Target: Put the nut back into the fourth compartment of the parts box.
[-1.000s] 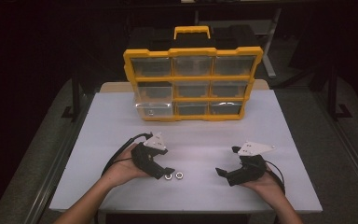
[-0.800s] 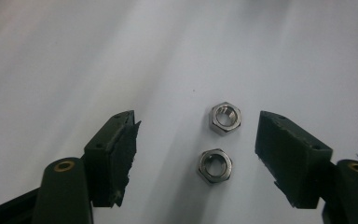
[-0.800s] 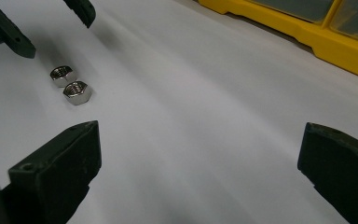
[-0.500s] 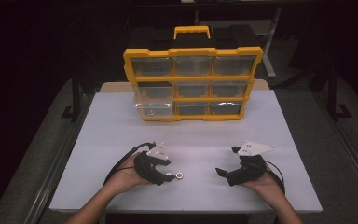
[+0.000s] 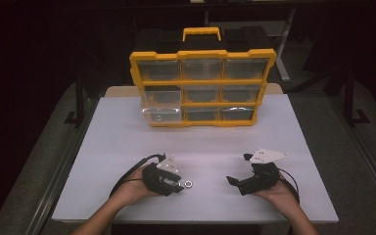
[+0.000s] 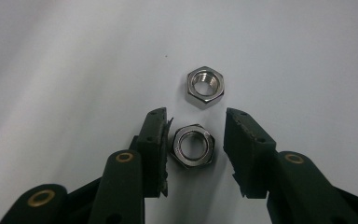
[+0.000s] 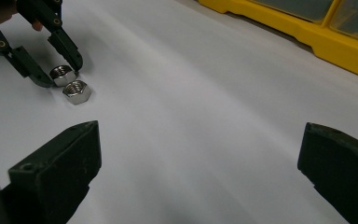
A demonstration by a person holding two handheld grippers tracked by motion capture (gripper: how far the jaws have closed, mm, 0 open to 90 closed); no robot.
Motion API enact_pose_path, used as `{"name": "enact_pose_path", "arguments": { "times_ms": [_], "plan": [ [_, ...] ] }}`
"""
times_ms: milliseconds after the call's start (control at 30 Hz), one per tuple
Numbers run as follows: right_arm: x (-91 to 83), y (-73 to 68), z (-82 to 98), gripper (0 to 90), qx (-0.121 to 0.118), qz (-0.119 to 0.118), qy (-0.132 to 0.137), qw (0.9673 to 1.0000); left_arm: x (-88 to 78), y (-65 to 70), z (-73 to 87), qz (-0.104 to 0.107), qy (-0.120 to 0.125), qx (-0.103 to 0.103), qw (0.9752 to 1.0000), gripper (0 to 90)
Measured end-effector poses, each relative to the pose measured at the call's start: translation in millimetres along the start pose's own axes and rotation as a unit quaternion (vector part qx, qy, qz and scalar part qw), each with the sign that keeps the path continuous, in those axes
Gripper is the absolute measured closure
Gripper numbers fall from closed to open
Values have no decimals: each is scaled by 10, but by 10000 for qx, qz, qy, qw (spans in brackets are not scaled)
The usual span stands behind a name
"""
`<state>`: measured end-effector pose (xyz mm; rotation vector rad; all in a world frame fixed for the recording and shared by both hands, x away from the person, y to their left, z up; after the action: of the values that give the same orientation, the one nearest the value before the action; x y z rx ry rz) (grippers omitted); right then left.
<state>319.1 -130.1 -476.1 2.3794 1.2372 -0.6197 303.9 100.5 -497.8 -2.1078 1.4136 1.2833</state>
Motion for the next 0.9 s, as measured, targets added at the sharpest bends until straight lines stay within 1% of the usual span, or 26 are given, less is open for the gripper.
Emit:
{"name": "enact_pose_path", "arguments": {
  "times_ms": [167, 200, 233, 267, 400, 600, 633, 667, 733, 767, 833, 900],
  "plan": [
    [-3, 1, -1, 0, 6, 1, 5, 10000, 9, -13, 8, -45, -24, -4, 10000, 669],
    [-2, 0, -1, 0, 0, 1, 5, 10000, 1, -25, 13, -58, -75, 56, 9999, 673],
    [-3, -1, -1, 0, 6, -1, 1, 10000, 4, -26, 11, -67, -46, 44, 10000, 683],
    [-2, -1, -1, 0, 3, -1, 4, 10000, 9, -23, 7, -58, -6, 3, 10000, 687],
    [-2, -1, -1, 0, 1, -2, 3, 10000, 4, -29, 7, -32, -34, 2, 10000, 699],
    [3, -2, 2, 0, 4, -4, 0, 10000, -10, -47, 3, -44, -14, -62, 10000, 707],
    [4, -2, 3, 0, 4, -3, -1, 10000, -22, -54, 0, -47, -14, -52, 10000, 708],
    [4, -2, 3, 0, 3, -2, -4, 10000, -30, -49, -8, -26, 14, -96, 9999, 708],
    [4, -2, 4, 0, 6, -4, -1, 10000, -58, -57, -20, -29, 11, -75, 10000, 708],
    [5, -1, 6, 0, 7, -1, -5, 10000, -63, -50, -33, -7, 75, -140, 9999, 708],
    [6, 0, 5, 0, 13, 0, -4, 10000, -89, -63, -49, -3, 54, -109, 9999, 708],
    [7, 0, 2, 0, 13, 2, 4, 10000, -109, -55, -70, 36, 44, -143, 9999, 708]
  ]
}}
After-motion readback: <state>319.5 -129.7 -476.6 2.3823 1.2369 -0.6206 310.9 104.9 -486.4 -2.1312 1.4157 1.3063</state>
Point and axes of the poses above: each handheld gripper's, and its own axes: x roughly forward along the jaws, z roughly out of its underside, y roughly to its right, the point moved 8 cm from there along x, roughly forward along the jaws, and after that the axes turned 15 degrees about -x, right-handed, at the moved point
